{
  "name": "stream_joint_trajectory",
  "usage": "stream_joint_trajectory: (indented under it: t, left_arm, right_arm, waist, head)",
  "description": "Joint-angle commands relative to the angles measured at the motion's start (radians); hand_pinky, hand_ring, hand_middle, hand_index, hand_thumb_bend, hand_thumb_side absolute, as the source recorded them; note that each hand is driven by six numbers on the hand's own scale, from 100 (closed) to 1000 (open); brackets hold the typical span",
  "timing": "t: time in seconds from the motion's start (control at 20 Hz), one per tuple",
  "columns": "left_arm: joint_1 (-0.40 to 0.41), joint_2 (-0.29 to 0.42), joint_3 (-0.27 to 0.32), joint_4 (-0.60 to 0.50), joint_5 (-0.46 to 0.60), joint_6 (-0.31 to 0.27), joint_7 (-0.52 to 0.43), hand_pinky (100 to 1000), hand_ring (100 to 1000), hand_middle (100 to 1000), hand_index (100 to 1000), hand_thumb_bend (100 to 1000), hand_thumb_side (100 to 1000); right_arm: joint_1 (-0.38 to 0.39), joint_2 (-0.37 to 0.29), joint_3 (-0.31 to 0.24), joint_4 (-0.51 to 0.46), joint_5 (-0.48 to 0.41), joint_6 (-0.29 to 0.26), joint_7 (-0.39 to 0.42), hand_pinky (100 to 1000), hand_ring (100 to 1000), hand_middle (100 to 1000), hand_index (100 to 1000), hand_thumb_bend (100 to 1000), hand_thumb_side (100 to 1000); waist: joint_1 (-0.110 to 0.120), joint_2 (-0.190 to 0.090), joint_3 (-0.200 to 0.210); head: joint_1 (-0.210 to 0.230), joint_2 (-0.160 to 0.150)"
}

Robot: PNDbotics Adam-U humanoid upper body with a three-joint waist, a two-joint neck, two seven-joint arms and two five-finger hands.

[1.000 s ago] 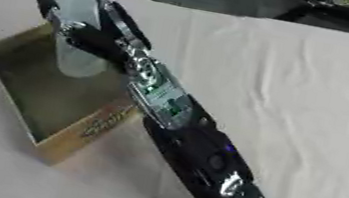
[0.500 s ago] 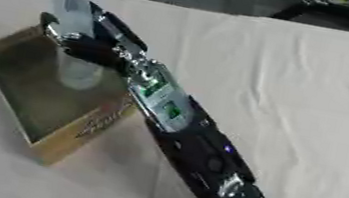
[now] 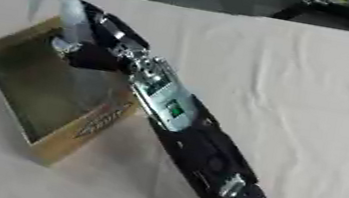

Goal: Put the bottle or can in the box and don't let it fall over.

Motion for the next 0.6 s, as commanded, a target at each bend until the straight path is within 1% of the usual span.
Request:
stream_joint_trajectory:
  t: [0.05, 0.35, 0.6]
  left_arm:
    - [-0.005, 0.023, 0.012, -0.008, 0.005, 0.001, -0.002, 912, 594, 509, 721, 100, 603]
    - [-0.002, 0.023, 0.013, -0.008, 0.005, 0.002, -0.005, 912, 592, 508, 720, 100, 603]
    - [0.007, 0.026, 0.016, -0.007, 0.004, 0.002, -0.004, 912, 592, 507, 721, 100, 603]
  right_arm:
    - [-0.015, -0.008, -0.011, -0.015, -0.002, 0.019, 0.035, 952, 911, 923, 984, 100, 100]
    - [-0.015, -0.014, -0.02, -0.028, -0.032, 0.044, 0.044, 958, 912, 929, 994, 100, 100]
    - [-0.004, -0.035, -0.014, -0.059, -0.061, 0.065, 0.066, 967, 923, 941, 1000, 100, 100]
  waist:
    - [0.007, -0.017, 0.001]
    - [0.008, -0.019, -0.004]
    - [0.009, -0.026, -0.018]
  head:
    - [0.004, -0.002]
    - [0.008, -0.001]
    - [0.017, 0.007]
